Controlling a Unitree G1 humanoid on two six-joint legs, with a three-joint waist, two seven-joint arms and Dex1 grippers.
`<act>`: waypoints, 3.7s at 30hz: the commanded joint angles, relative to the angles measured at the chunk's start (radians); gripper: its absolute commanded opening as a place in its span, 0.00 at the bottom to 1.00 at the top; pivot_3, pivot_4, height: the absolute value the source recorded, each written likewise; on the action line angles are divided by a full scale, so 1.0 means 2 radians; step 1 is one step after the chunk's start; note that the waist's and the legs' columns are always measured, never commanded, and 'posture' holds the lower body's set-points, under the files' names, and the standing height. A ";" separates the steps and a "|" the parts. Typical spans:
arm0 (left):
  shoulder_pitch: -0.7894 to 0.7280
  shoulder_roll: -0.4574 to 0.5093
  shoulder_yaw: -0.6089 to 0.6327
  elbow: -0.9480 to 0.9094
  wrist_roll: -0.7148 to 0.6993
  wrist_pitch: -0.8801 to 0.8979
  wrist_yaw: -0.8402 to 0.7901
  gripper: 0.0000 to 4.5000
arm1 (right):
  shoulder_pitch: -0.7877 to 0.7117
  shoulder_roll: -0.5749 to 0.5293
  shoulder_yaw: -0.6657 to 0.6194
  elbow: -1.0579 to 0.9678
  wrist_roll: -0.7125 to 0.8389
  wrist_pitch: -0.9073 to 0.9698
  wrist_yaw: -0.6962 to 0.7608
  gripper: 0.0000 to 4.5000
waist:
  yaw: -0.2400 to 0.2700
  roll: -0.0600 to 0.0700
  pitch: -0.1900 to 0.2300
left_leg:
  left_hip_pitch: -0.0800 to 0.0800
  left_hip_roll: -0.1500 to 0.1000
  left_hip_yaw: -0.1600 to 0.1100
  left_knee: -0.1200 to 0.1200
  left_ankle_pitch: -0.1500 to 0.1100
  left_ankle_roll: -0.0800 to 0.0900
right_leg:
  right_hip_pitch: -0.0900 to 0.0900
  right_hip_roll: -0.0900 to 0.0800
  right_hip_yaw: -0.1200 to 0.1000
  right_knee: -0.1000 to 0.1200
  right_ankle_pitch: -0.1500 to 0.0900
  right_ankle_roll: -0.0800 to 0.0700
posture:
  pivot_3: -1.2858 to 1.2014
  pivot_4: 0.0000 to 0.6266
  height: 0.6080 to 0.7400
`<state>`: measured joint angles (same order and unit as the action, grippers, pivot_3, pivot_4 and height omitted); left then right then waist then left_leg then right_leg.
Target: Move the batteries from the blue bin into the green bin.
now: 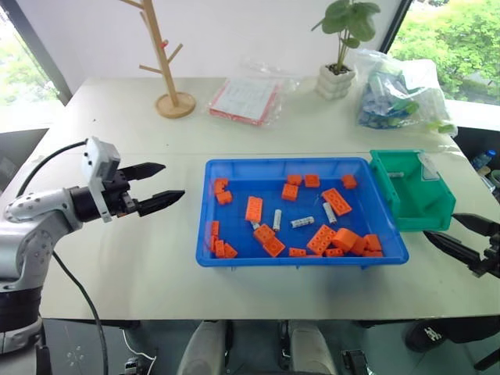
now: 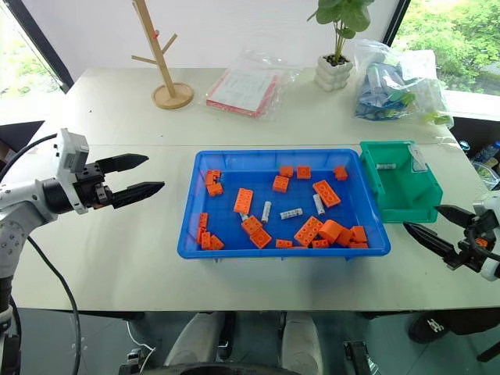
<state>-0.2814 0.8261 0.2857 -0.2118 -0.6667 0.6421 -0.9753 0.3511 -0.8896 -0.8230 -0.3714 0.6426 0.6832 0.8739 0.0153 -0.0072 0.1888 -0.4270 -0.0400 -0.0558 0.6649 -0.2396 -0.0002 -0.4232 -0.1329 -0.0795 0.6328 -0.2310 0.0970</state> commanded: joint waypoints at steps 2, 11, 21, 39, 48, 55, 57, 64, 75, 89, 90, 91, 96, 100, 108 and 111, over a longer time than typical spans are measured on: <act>-0.011 0.003 0.001 -0.005 -0.008 0.001 -0.003 1.00 | -0.003 0.002 -0.017 -0.017 0.007 0.001 -0.002 0.86 | 0.000 0.000 0.000 | 0.000 0.000 0.000 0.000 0.000 0.000 | 0.000 0.000 0.000 0.000 0.000 0.000 | 0.52 0.24 0.64; -0.014 0.002 -0.002 -0.011 -0.006 0.003 0.000 1.00 | -0.019 -0.006 -0.009 -0.006 0.006 0.002 0.000 0.86 | 0.000 0.000 0.000 | 0.000 0.000 0.000 0.000 0.000 0.000 | 0.000 0.000 0.000 0.000 0.000 0.000 | 0.52 0.24 0.64; -0.020 0.006 -0.002 -0.026 -0.026 0.022 0.001 1.00 | -0.058 -0.045 0.004 0.018 0.007 0.015 0.019 0.86 | 0.000 0.000 0.000 | 0.000 0.000 0.000 0.000 0.000 0.000 | 0.000 0.000 0.000 0.000 0.000 0.000 | 0.52 0.24 0.64; -0.033 0.017 -0.005 -0.050 -0.043 0.037 -0.012 1.00 | -0.570 0.033 0.411 0.137 -0.050 0.155 -0.023 0.86 | -0.011 -0.001 0.002 | -0.001 0.000 0.001 -0.001 0.000 0.000 | -0.002 0.000 0.000 0.000 0.001 0.000 | 0.52 0.24 0.64; 0.005 0.031 0.029 -0.077 -0.061 0.052 0.007 1.00 | -0.667 0.300 0.319 0.161 -0.035 0.459 -0.255 0.86 | -0.006 -0.001 0.002 | -0.003 -0.001 0.000 -0.001 0.001 -0.001 | -0.004 0.000 0.000 0.001 0.002 0.002 | 0.52 0.24 0.64; -0.008 0.035 0.020 -0.072 -0.066 0.055 0.010 1.00 | -0.673 0.402 0.252 0.235 0.075 0.466 -0.462 0.86 | -0.004 -0.001 0.002 | -0.002 -0.001 -0.001 0.000 0.002 -0.003 | -0.004 0.001 0.000 0.003 0.003 0.001 | 0.52 0.24 0.64; -0.014 0.033 0.014 -0.069 -0.066 0.054 0.009 1.00 | -0.673 0.407 0.246 0.252 0.108 0.466 -0.515 0.86 | -0.006 -0.001 0.002 | -0.002 -0.001 -0.001 0.000 0.002 -0.003 | -0.004 0.001 0.000 0.004 0.003 0.001 | 0.52 0.24 0.64; -0.025 0.027 0.004 -0.066 -0.066 0.052 0.010 1.00 | -0.668 0.392 0.240 0.293 0.217 0.466 -0.657 0.86 | -0.019 -0.001 0.002 | -0.002 0.000 0.000 0.000 0.002 -0.002 | -0.006 0.002 0.001 0.008 0.002 0.001 | 0.52 0.24 0.64; -0.033 0.019 -0.004 -0.061 -0.063 0.047 0.011 1.00 | -0.641 0.372 0.292 0.329 0.380 0.466 -0.752 0.86 | -0.028 -0.001 0.002 | -0.001 0.001 0.001 0.000 0.002 -0.002 | -0.006 0.004 0.003 0.008 0.002 0.001 | 0.52 0.24 0.64; -0.021 0.018 0.007 -0.069 -0.066 0.045 0.023 1.00 | -0.634 0.395 0.311 0.385 0.392 0.449 -0.736 0.86 | -0.029 -0.001 0.002 | -0.001 0.001 0.001 0.000 0.002 -0.002 | -0.006 0.004 0.004 0.008 0.002 0.001 | 0.52 0.24 0.64; -0.020 0.019 0.008 -0.069 -0.066 0.045 0.023 1.00 | -0.638 0.398 0.306 0.390 0.387 0.441 -0.734 0.86 | -0.029 -0.001 0.002 | 0.000 0.001 0.001 0.000 0.002 -0.002 | -0.006 0.004 0.004 0.008 0.002 0.001 | 0.52 0.24 0.64; -0.019 0.020 0.009 -0.069 -0.066 0.045 0.023 1.00 | -0.643 0.401 0.301 0.397 0.379 0.434 -0.731 0.86 | -0.029 -0.001 0.002 | 0.000 0.001 0.001 0.000 0.002 -0.002 | -0.006 0.004 0.004 0.008 0.002 0.001 | 0.52 0.24 0.64; -0.021 0.020 0.009 -0.071 -0.067 0.045 0.027 1.00 | -0.663 0.407 0.292 0.414 0.331 0.405 -0.697 0.86 | -0.029 -0.001 0.002 | 0.000 0.001 0.002 0.000 0.002 -0.002 | -0.006 0.004 0.004 0.008 0.002 0.001 | 0.52 0.24 0.64; -0.021 0.020 0.010 -0.072 -0.068 0.044 0.029 1.00 | -0.668 0.411 0.288 0.414 0.302 0.404 -0.672 0.74 | -0.029 -0.001 0.002 | 0.000 0.001 0.002 -0.001 0.002 -0.002 | -0.006 0.004 0.004 0.008 0.002 0.001 | 0.52 0.24 0.64; -0.025 0.021 0.006 -0.067 -0.065 0.040 0.028 1.00 | -0.684 0.430 0.264 0.413 0.263 0.404 -0.642 0.01 | -0.029 -0.001 0.002 | 0.000 0.002 0.002 -0.001 0.002 -0.002 | -0.006 0.005 0.004 0.008 0.002 0.001 | 0.52 0.24 0.64; -0.029 0.020 0.002 -0.064 -0.063 0.038 0.027 1.00 | -0.708 0.438 0.252 0.433 0.243 0.379 -0.627 0.01 | -0.029 -0.001 0.002 | -0.001 0.002 0.002 -0.001 0.002 -0.002 | -0.007 0.005 0.004 0.008 0.002 0.001 | 0.52 0.24 0.64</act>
<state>-0.3204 0.8586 0.2678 -0.3248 -0.7941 0.7366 -0.9172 -1.0142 -0.0252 -0.2968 0.4911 1.1394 1.4765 -0.4098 -0.0425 -0.0085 0.1922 -0.4280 -0.0369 -0.0522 0.6634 -0.2359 -0.0043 -0.4368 -0.1237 -0.0704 0.6494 -0.2264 0.0983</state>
